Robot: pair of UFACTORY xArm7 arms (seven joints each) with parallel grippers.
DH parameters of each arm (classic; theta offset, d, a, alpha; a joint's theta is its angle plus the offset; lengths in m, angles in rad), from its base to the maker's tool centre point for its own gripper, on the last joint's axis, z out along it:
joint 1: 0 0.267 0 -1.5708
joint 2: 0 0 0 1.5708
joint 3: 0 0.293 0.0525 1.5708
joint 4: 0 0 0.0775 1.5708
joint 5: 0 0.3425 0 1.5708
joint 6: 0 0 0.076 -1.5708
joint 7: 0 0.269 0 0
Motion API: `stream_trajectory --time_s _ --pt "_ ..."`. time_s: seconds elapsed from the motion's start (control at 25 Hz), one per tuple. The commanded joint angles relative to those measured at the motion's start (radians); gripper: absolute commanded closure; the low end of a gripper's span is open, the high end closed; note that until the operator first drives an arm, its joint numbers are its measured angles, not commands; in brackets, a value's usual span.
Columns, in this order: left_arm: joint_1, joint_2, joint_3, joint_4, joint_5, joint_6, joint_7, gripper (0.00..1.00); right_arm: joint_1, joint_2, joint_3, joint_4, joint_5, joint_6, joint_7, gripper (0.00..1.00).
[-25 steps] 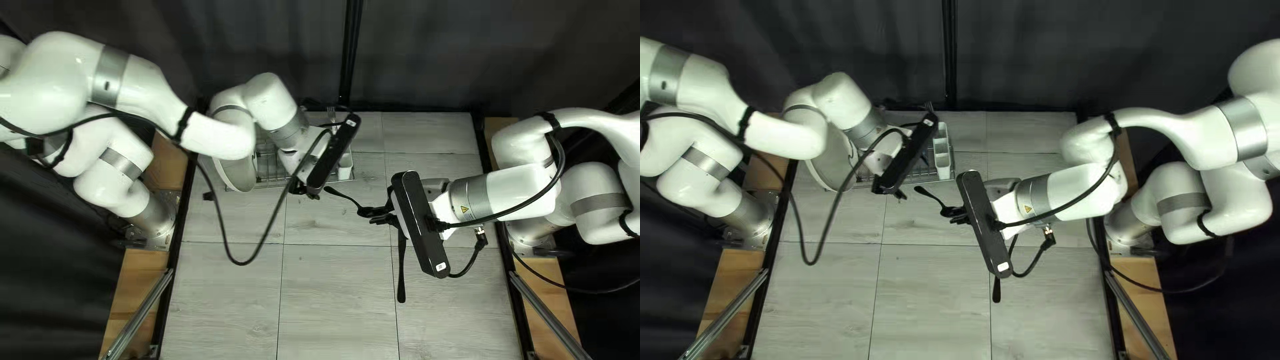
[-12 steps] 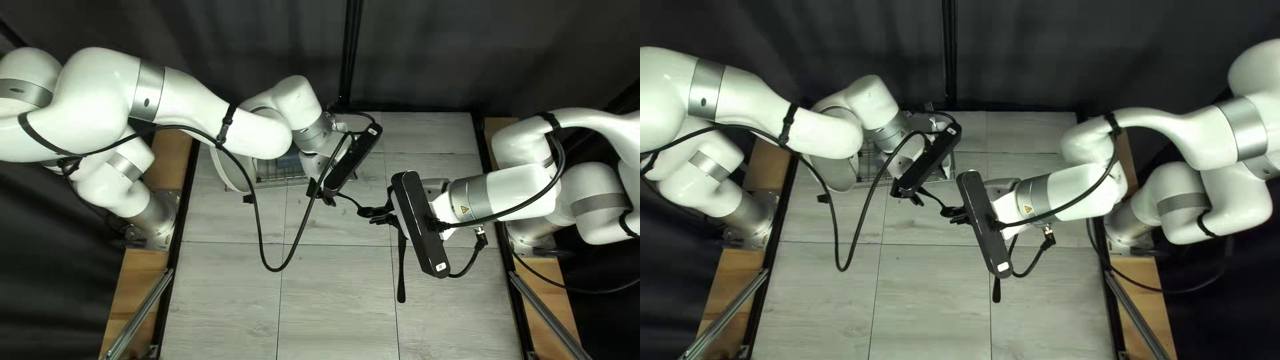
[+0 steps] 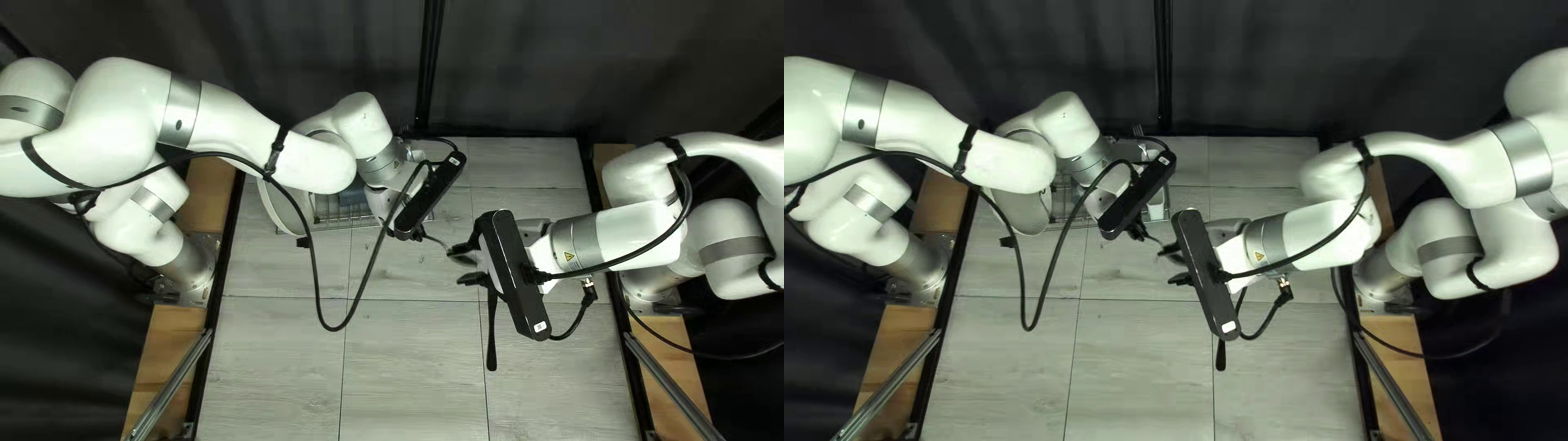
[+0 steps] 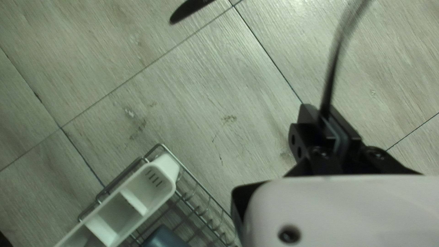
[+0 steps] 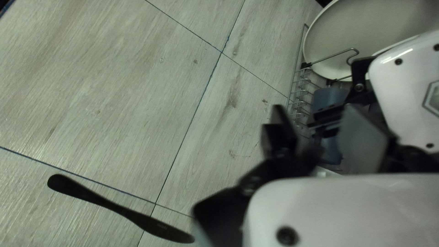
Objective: Pick up and place plate onto table. Place down one fork to the left of the plate. Place spoon and knife to the right of the plate. Place cup above the knife and spoon
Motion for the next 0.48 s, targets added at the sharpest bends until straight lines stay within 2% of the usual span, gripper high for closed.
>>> stream_trajectory --time_s 0.04,0.08,0.2,0.32,0.44,0.48 --pt "0.113 -0.163 -0.114 -0.17 0.196 -0.062 -0.203 1.0 0.0 0.0 0.0 0.0 0.0 0.0 0.0 0.0" --pt "0.129 -0.176 -0.133 -0.185 0.222 -0.065 -0.237 1.0 0.0 0.0 0.0 0.0 0.0 0.0 0.0 0.0" --pt "0.228 -0.235 -0.244 -0.254 0.356 -0.062 -0.432 1.0 0.0 0.0 0.0 0.0 0.0 0.0 0.0 0.0" --pt "0.328 -0.261 -0.411 -0.28 0.505 -0.005 -0.741 1.0 0.0 0.0 0.0 0.0 0.0 0.0 0.0 0.0" --pt "0.368 -0.253 -0.539 -0.252 0.596 0.092 -1.0 1.0 0.0 0.0 0.0 0.0 0.0 0.0 0.0 0.0" --pt "0.368 -0.253 -0.547 -0.248 0.6 0.103 -1.015 1.0 0.003 -0.008 0.001 -0.012 -0.001 0.006 -0.004 0.0"
